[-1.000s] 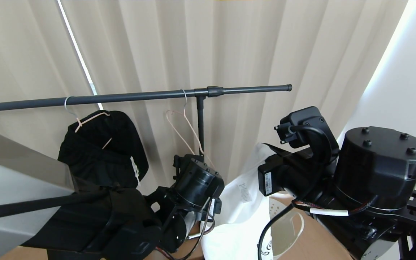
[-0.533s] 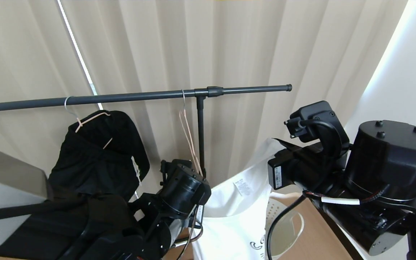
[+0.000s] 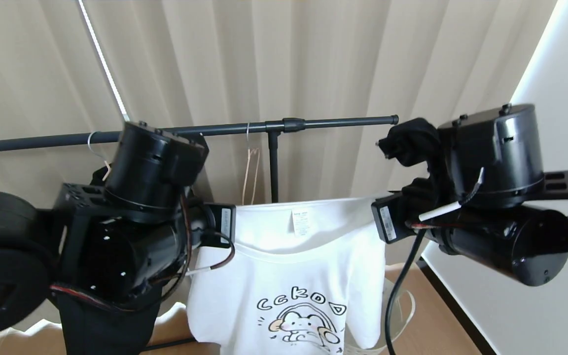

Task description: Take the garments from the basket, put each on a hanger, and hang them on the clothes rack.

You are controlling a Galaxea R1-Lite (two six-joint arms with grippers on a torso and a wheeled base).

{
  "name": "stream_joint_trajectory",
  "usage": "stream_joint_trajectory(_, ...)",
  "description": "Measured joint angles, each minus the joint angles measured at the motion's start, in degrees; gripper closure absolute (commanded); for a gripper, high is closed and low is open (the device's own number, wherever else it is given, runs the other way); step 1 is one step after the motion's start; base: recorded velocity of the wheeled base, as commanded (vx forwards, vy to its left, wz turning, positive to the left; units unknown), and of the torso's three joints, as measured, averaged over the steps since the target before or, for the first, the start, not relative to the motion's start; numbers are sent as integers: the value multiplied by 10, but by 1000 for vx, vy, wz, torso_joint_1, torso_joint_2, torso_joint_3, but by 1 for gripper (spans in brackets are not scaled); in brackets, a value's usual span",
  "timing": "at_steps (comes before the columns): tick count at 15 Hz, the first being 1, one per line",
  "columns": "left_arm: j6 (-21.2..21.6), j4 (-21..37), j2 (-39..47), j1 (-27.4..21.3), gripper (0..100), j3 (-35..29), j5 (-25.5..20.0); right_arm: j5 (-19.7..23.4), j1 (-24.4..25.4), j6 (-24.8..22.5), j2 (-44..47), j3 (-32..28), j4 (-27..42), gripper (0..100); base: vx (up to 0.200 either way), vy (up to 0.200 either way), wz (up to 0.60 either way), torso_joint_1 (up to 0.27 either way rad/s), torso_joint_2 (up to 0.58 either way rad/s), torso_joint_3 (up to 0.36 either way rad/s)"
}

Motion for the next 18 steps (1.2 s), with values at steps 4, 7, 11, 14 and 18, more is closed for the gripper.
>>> stream_joint_trajectory(4, 5, 7, -28, 6, 100, -46, 11, 29, 2, 61, -9, -75, 38, 100, 0, 0, 0, 0, 0, 0)
stream_joint_trajectory(7, 10, 7, -36, 6, 100, -57, 11, 29, -1, 59, -13, -79, 42, 100, 0, 0, 0, 0, 0, 0)
stream_joint_trajectory(11, 32, 1, -24, 7, 100, -79, 6, 27, 7, 0, -32, -30, 56, 100, 0, 0, 0, 0, 0, 0)
stream_joint_trajectory(14, 48, 0, 14, 9, 100, -143, -22, 29, 59, -35, -55, 10, 58, 100, 0, 0, 0, 0, 0, 0)
stream_joint_trajectory(18, 82, -9, 72, 19, 100, -231, -152, 34, 168, -10, -47, 28, 51, 100, 0, 0, 0, 0, 0, 0)
